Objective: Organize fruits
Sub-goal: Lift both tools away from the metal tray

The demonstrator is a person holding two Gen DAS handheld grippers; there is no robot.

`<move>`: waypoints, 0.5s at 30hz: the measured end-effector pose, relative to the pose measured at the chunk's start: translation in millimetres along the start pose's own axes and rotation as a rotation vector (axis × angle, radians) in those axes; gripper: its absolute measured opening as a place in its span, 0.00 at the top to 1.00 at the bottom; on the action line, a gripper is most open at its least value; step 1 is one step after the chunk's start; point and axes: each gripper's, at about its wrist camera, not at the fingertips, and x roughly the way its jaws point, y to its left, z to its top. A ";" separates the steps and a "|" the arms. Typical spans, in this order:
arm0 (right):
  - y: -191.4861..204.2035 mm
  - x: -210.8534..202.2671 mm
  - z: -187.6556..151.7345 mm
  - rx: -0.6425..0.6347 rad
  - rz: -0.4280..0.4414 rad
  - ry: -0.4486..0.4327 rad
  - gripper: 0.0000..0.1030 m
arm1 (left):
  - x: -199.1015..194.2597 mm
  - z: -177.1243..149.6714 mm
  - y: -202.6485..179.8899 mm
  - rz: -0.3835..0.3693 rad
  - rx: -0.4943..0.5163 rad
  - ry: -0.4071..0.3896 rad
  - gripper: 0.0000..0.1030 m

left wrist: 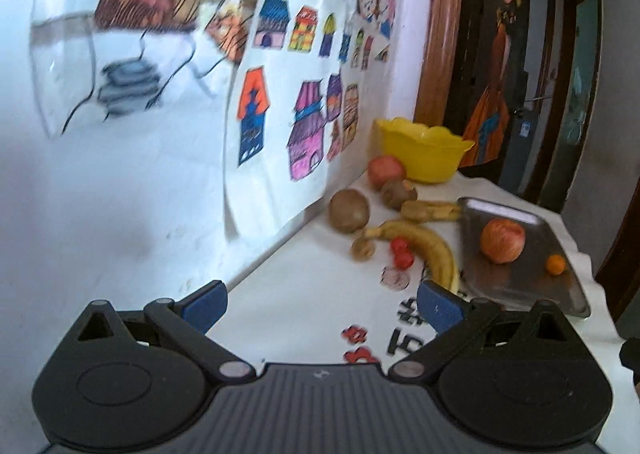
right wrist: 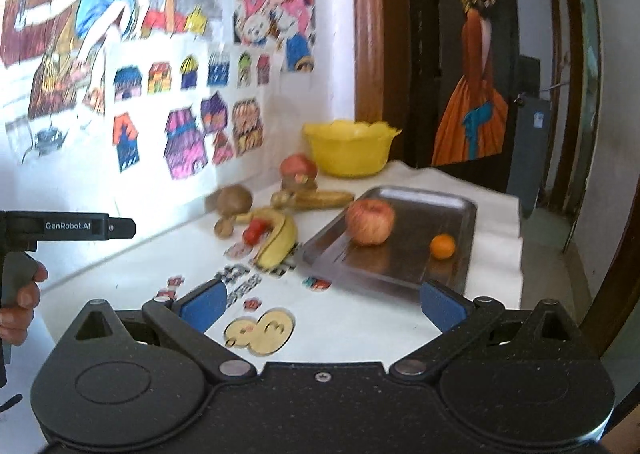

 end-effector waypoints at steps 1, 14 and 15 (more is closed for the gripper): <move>4.7 3.2 -1.3 -0.006 0.004 0.015 0.01 | 0.7 -2.6 2.2 0.002 0.001 0.005 0.00; 40.4 39.4 1.3 -0.081 0.034 0.098 0.01 | 24.2 -8.4 24.2 0.008 -0.004 0.053 0.00; 42.7 43.5 3.1 -0.083 0.037 0.103 0.01 | 26.4 -7.8 25.9 0.006 -0.002 0.057 0.00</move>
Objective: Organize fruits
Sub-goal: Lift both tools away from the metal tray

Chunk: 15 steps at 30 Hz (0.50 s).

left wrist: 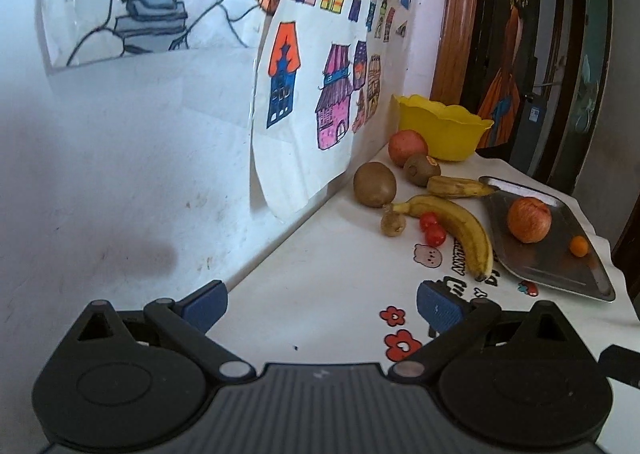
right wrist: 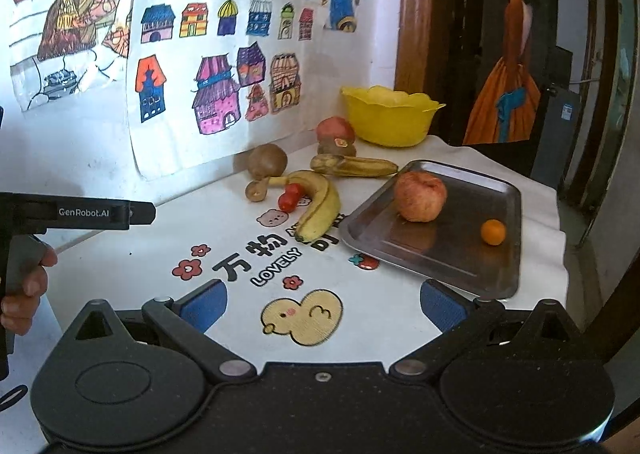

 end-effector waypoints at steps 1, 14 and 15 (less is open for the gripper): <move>2.0 3.5 2.3 -0.003 0.002 0.003 0.01 | 2.0 0.3 1.7 0.000 0.002 0.004 0.00; 10.8 31.8 51.7 0.121 0.095 -0.058 0.01 | 21.6 20.8 -0.7 0.064 0.028 0.014 0.00; 12.1 34.1 57.3 0.110 0.084 -0.069 0.01 | 22.4 22.9 -0.9 0.065 0.027 0.009 0.00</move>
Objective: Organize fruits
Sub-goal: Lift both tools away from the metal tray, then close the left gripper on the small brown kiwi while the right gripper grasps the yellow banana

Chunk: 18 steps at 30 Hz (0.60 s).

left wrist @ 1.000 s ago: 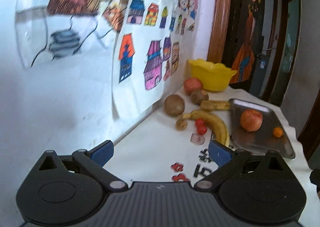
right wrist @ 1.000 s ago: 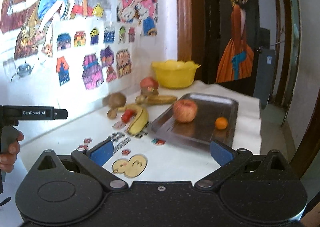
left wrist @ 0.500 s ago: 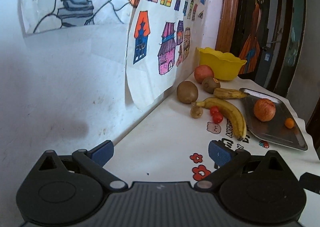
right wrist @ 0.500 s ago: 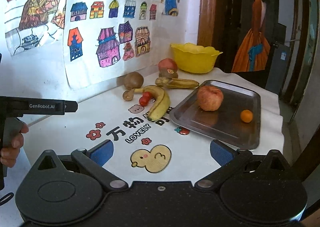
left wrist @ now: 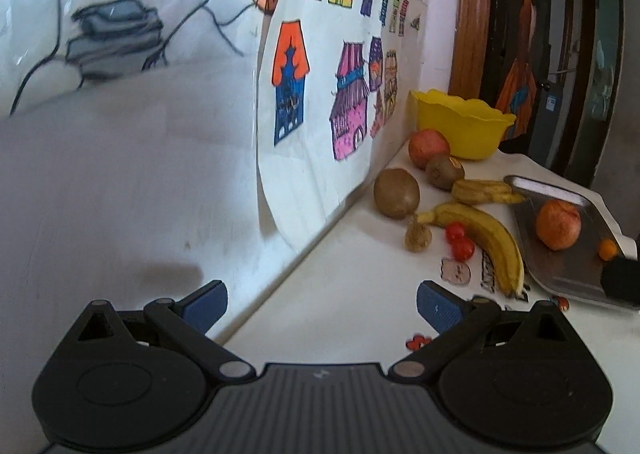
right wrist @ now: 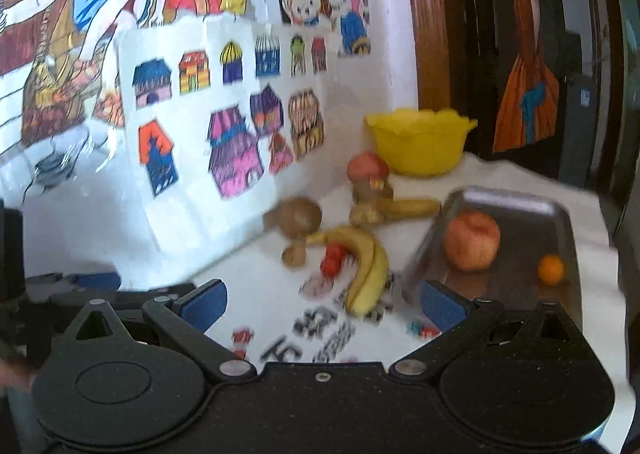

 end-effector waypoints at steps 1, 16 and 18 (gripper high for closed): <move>1.2 2.7 4.6 -0.014 -0.003 -0.007 0.01 | 1.0 2.5 -0.3 0.000 -0.002 -0.004 0.00; -31.9 68.8 10.0 -0.111 0.012 0.019 0.01 | 50.7 13.4 -25.4 -0.016 0.075 -0.006 0.00; -39.8 78.8 9.6 -0.124 0.008 0.023 0.01 | 60.7 14.1 -30.8 -0.016 0.091 0.002 0.00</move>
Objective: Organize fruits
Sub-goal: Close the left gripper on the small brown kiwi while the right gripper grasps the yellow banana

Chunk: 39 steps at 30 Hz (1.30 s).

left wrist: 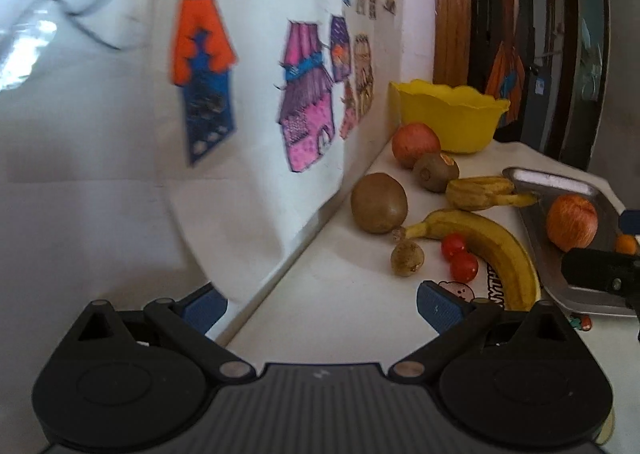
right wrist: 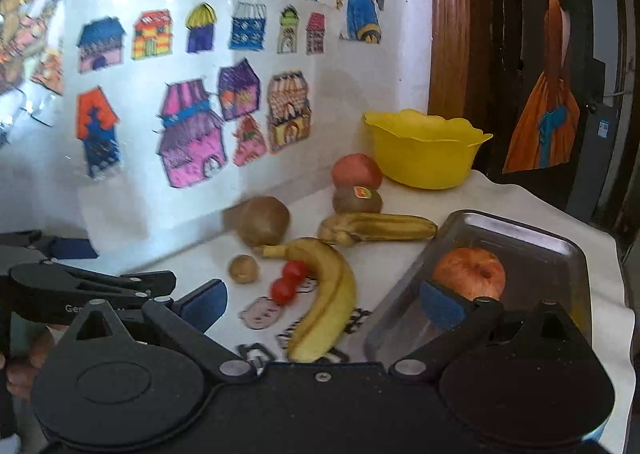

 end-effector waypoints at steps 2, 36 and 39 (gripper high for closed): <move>-6.4 8.9 -0.2 -0.016 0.004 -0.004 0.01 | 10.4 2.0 -5.3 -0.007 0.019 0.007 0.00; -14.9 101.9 -11.2 -0.110 0.061 0.097 0.43 | 76.3 16.3 -38.5 -0.093 0.130 0.053 0.42; -14.3 103.5 -11.4 -0.097 0.071 0.105 0.48 | 78.5 17.3 -39.5 -0.104 0.134 0.055 0.53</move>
